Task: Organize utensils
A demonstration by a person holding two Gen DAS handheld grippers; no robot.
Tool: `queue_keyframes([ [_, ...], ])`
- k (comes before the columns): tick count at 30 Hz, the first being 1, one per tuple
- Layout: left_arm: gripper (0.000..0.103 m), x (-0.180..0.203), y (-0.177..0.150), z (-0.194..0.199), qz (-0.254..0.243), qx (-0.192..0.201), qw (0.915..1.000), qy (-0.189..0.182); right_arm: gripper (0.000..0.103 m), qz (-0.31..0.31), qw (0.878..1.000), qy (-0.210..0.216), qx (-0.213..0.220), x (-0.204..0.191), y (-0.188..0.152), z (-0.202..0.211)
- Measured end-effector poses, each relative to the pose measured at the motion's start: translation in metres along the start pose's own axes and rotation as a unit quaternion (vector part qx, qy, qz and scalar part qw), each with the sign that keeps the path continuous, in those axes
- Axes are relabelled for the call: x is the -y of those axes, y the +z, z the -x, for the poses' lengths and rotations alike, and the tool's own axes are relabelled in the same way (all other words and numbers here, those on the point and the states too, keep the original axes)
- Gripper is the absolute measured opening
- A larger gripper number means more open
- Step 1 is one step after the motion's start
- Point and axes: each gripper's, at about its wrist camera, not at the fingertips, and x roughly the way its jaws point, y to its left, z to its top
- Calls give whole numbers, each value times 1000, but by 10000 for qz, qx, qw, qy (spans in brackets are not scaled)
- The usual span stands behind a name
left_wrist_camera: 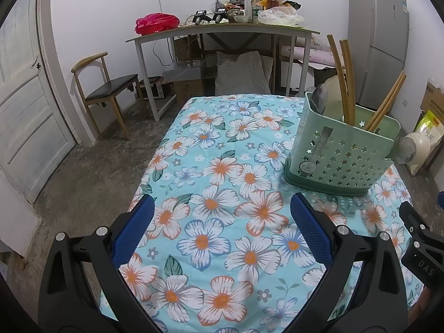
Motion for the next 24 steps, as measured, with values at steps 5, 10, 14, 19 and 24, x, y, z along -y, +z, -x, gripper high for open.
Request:
queue_keyframes([
  [5,95,-2,1,-1,1,-7,10000,0,96,6,10000,-5,14,0,0,1],
  [10,95,-1,0,-1,2,-11,10000,-6,96,8,10000,-17,-12,0,1,0],
  [14,94,-4,0,-3,16,-48,10000,-16,96,15,10000,-28,-2,0,1,1],
  [19,95,-4,1,-4,12,-52,10000,-12,96,8,10000,-38,-24,0,1,1],
  [24,94,-4,1,-4,1,-61,10000,-13,96,-26,10000,-45,-30,1,0,1],
])
